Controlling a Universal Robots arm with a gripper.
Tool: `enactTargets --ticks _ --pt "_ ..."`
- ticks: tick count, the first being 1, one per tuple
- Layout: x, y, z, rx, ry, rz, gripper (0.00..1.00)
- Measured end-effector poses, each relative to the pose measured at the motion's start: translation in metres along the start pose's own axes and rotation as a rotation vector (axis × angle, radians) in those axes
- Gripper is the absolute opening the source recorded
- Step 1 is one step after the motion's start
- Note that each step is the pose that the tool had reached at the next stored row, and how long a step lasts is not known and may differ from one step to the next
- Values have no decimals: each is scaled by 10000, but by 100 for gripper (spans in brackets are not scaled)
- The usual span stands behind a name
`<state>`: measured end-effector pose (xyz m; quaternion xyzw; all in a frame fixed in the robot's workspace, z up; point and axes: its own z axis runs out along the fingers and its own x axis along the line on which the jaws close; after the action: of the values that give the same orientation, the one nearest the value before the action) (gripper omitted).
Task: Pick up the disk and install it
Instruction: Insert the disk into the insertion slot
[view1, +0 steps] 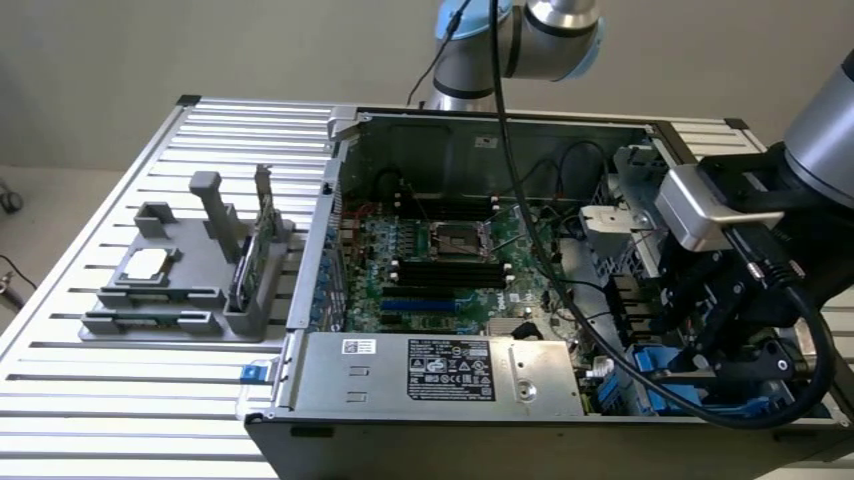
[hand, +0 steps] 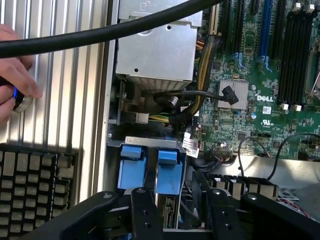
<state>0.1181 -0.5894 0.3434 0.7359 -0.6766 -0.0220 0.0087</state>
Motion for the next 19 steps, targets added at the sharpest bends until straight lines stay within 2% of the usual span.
enactTargets --ticks 4,10,12,13,16,19 --pt "-1 -11 -41 0 1 0 43" --pt "5 -93 -67 0 3 -25 40" --pt "8 -124 -69 -1 3 -36 27" --pt "9 -139 -69 -1 3 -41 27" --pt "12 -182 -61 -1 1 -57 11" --pt "16 -210 -22 5 6 -72 11"
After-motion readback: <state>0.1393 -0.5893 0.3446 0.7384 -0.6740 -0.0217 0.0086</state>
